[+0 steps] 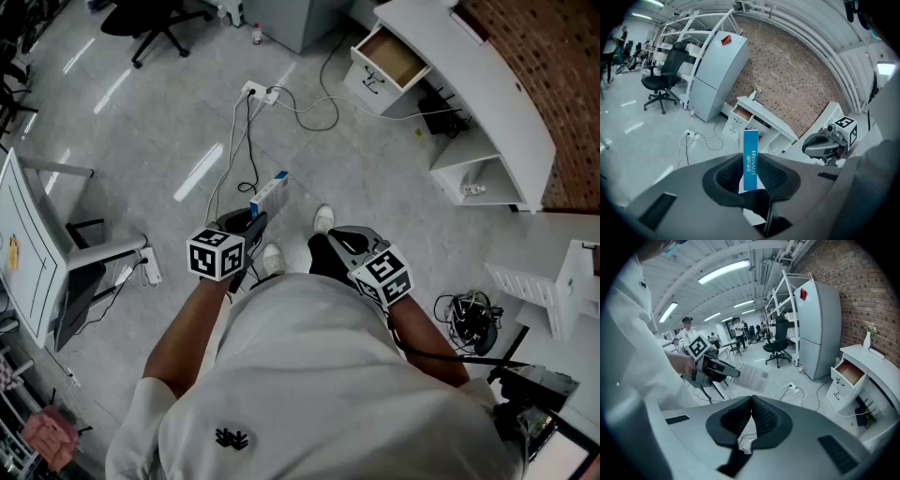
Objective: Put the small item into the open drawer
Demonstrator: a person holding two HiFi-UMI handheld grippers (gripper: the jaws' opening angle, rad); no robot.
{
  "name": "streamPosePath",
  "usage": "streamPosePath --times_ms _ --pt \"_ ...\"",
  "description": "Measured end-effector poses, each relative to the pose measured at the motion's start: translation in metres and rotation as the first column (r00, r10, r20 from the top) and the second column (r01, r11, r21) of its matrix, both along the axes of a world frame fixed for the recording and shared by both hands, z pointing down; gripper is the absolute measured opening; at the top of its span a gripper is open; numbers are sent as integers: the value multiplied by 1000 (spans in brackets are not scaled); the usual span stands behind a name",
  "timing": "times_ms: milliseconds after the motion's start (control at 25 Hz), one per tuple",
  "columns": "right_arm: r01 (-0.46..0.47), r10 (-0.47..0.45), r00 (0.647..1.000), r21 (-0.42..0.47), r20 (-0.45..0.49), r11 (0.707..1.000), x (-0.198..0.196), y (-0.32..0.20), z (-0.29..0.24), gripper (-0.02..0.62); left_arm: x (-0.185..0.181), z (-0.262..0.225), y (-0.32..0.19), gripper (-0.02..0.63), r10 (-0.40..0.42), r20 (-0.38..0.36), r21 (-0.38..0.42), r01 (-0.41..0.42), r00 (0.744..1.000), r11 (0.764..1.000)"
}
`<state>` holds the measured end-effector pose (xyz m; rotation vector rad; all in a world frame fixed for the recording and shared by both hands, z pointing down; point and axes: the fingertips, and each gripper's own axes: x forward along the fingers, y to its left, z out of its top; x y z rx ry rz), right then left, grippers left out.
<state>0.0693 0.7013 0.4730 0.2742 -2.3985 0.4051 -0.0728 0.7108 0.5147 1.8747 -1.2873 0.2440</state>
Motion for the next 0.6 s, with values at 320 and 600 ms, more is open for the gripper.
streamPosePath --times_ms 320,600 --pt "-2 1 1000 14 20 1000 25 -96 -6 29 31 -15 -88 98 14 25 3 -14 1000 1000" --pt "-33 31 994 13 101 999 66 -222 -21 32 69 -37 -220 98 44 101 2 -44 994 999"
